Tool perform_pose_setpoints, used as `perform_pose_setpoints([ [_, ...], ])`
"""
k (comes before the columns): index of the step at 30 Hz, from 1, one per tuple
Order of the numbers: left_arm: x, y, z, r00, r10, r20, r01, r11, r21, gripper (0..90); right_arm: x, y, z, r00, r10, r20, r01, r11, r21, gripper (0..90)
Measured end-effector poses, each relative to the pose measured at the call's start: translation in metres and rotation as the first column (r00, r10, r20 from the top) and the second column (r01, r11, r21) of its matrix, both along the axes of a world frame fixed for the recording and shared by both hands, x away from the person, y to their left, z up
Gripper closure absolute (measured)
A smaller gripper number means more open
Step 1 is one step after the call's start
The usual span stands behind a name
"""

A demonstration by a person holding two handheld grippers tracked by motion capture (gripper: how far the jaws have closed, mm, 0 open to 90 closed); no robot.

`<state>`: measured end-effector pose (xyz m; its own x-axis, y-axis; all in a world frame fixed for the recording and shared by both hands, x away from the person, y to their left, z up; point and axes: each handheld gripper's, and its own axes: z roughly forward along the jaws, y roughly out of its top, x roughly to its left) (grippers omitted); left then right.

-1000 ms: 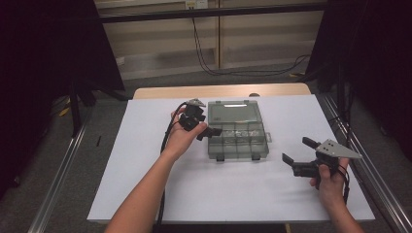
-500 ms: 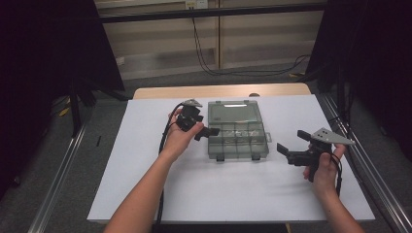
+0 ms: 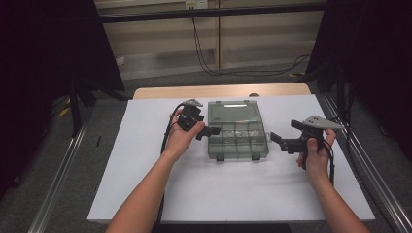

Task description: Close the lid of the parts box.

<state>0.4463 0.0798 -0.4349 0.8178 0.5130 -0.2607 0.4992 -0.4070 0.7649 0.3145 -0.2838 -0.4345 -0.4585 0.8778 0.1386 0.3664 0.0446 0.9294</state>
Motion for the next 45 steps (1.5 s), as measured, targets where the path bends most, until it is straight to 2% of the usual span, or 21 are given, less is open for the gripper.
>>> perform_pose_setpoints([
  [1, 0.0, 0.0, 0.0, 1.0, 0.001, -0.002, -0.001, 0.9999, 0.011, 0.1, 0.004, 0.001, 0.002, 1.0, -0.002, 0.003, 0.002, 1.0, -0.001, 0.2],
  [3, 0.001, -0.001, -0.002, 0.9998, 0.022, 0.002, -0.022, 0.9998, -0.001, 0.3, 0.01, 0.002, 0.004, 1.0, -0.005, -0.003, 0.005, 1.0, 0.002, 0.0],
  [4, 0.002, -0.001, -0.002, 0.9998, 0.021, 0.002, -0.021, 0.9997, 0.013, 0.3, 0.013, 0.003, 0.004, 1.0, -0.006, -0.004, 0.006, 1.0, -0.006, 0.0],
  [6, 0.004, -0.002, -0.003, 0.9994, 0.033, -0.004, -0.033, 0.9994, 0.013, 0.6, 0.019, 0.004, 0.005, 0.9998, -0.01, -0.016, 0.01, 1.0, -0.014, 0.9],
  [7, 0.004, -0.003, -0.004, 0.9988, 0.05, -0.006, -0.05, 0.9988, -0.004, 0.6, 0.023, 0.005, 0.005, 0.9998, -0.003, -0.02, 0.002, 1.0, -0.018, 0.6],
  [11, 0.006, -0.004, -0.005, 0.9977, 0.067, -0.013, -0.067, 0.9977, -0.007, 0.9, 0.034, 0.009, 0.004, 0.9991, -0.005, -0.042, 0.003, 1.0, -0.026, 1.1],
  [14, 0.007, -0.003, -0.005, 0.9962, 0.087, -0.008, -0.087, 0.9962, -0.01, 1.6, 0.044, 0.012, 0.002, 0.9967, -0.007, -0.081, 0.005, 1.0, -0.03, 1.4],
  [17, 0.01, -0.002, -0.005, 0.994, 0.106, -0.024, -0.107, 0.994, -0.024, 1.8, 0.053, 0.016, 0.001, 0.9952, -0.018, -0.096, 0.015, 0.999, -0.032, 2.3],
  [19, 0.012, 0.0, -0.007, 0.9921, 0.12, -0.034, -0.122, 0.9916, -0.045, 2.8, 0.06, 0.017, 0.0, 0.9934, -0.017, -0.113, 0.016, 1.0, -0.012, 3.6],
  [20, 0.013, 0.0, -0.008, 0.9906, 0.129, -0.045, -0.132, 0.9894, -0.061, 3.5, 0.063, 0.018, 0.0, 0.992, -0.01, -0.126, 0.012, 1.0, 0.011, 3.9],
  [21, 0.015, 0.002, -0.008, 0.991, 0.127, -0.041, -0.129, 0.9902, -0.054, 4.9, 0.065, 0.019, 0.001, 0.9911, -0.002, -0.133, 0.006, 0.999, 0.036, 3.9],
  [22, 0.016, 0.002, -0.01, 0.9885, 0.142, -0.054, -0.145, 0.987, -0.069, 5.6, 0.068, 0.02, 0.001, 0.9894, -0.003, -0.145, 0.011, 0.999, 0.052, 4.2],
  [27, 0.02, 0.002, -0.013, 0.984, 0.163, -0.072, -0.168, 0.9827, -0.077, 7.4, 0.08, 0.025, 0.0, 0.9852, -0.012, -0.171, 0.023, 0.998, 0.059, 6.3],
  [29, 0.021, 0.0, -0.014, 0.9786, 0.191, -0.077, -0.197, 0.9772, -0.079, 7.4, 0.086, 0.026, -0.002, 0.9816, -0.015, -0.19, 0.027, 0.998, 0.062, 7.2],
  [31, 0.022, -0.003, -0.016, 0.9696, 0.231, -0.08, -0.237, 0.9695, -0.064, 7.2, 0.09, 0.028, -0.003, 0.98, -0.027, -0.197, 0.037, 0.998, 0.051, 8.3],
  [34, 0.025, -0.008, -0.019, 0.964, 0.253, -0.084, -0.256, 0.9661, -0.034, 9.3, 0.097, 0.029, -0.005, 0.9779, -0.036, -0.206, 0.047, 0.998, 0.049, 9.4],
  [37, 0.026, -0.011, -0.023, 0.9541, 0.282, -0.101, -0.285, 0.9582, -0.021, 10.7, 0.104, 0.028, -0.008, 0.969, -0.053, -0.241, 0.073, 0.995, 0.073, 10.3],
  [38, 0.027, -0.011, -0.023, 0.951, 0.288, -0.112, -0.293, 0.9558, -0.027, 11.2, 0.106, 0.028, -0.01, 0.9662, -0.051, -0.253, 0.07, 0.995, 0.066, 11.4],
  [41, 0.03, -0.011, -0.025, 0.9437, 0.303, -0.133, -0.31, 0.95, -0.037, 12.8, 0.112, 0.029, -0.014, 0.9582, -0.064, -0.279, 0.082, 0.995, 0.051, 15.4],
  [43, 0.031, -0.01, -0.026, 0.9386, 0.315, -0.14, -0.323, 0.9458, -0.035, 13.8, 0.114, 0.029, -0.015, 0.9546, -0.065, -0.291, 0.087, 0.994, 0.061, 23.0],
  [45, 0.032, -0.01, -0.028, 0.9366, 0.317, -0.15, -0.326, 0.9448, -0.038, 14.5, 0.118, 0.03, -0.017, 0.9525, -0.059, -0.299, 0.085, 0.994, 0.074, 30.2],
])
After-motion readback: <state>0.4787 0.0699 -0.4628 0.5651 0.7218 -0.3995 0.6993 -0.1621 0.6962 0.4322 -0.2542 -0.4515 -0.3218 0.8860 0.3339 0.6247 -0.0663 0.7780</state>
